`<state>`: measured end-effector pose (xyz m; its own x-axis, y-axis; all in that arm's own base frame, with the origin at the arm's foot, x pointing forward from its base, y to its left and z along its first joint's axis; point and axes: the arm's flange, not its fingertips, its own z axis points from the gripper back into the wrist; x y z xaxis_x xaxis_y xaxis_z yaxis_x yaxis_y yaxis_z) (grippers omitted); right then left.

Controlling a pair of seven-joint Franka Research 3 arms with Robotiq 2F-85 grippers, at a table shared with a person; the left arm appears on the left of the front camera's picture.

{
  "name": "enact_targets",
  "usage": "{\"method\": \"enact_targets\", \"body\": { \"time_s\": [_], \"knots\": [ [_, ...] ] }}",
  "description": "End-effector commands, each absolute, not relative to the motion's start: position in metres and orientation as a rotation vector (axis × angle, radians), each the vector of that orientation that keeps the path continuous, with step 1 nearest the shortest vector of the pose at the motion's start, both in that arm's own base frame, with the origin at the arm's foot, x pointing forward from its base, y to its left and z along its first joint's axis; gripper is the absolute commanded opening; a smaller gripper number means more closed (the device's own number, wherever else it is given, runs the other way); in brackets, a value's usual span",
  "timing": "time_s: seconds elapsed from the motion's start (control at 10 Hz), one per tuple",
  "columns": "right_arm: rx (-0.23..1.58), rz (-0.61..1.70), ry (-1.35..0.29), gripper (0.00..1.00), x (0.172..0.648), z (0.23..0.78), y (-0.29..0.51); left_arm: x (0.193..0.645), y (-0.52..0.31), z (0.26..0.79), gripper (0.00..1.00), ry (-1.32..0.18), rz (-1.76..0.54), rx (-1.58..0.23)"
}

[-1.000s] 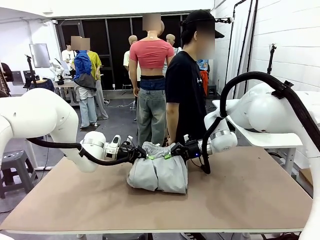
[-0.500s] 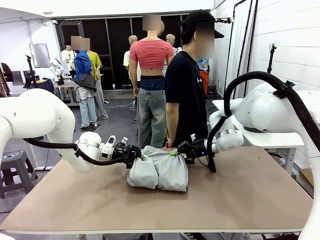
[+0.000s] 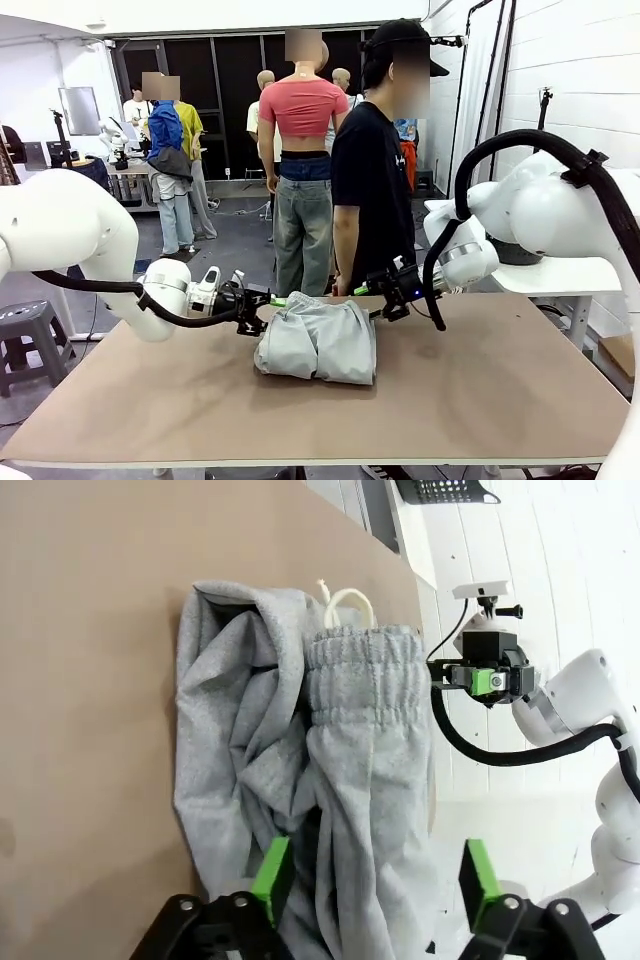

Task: Fold the training pants.
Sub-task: Fold the Training pants in half.

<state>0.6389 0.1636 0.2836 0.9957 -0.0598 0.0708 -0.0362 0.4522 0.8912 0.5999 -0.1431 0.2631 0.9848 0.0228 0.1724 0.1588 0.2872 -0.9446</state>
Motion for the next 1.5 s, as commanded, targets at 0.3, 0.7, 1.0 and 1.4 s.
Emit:
{"method": "enact_targets", "body": {
  "time_s": [0.3, 0.7, 1.0, 1.4],
  "knots": [
    [0.994, 0.021, -0.155, 1.00, 0.607, 0.334, 0.147, 0.554, -0.094, 0.322, 1.00, -0.321, -0.100, -1.244],
    [1.027, 0.004, -0.115, 1.00, 0.624, 0.319, 0.148, 0.569, -0.094, 0.317, 1.00, -0.267, -0.075, -1.253],
    [1.027, 0.004, -0.115, 1.00, 0.624, 0.319, 0.148, 0.569, -0.094, 0.317, 1.00, -0.267, -0.075, -1.253],
    [1.027, 0.004, -0.115, 1.00, 0.624, 0.319, 0.148, 0.569, -0.094, 0.317, 1.00, -0.267, -0.075, -1.253]
  ]
}}
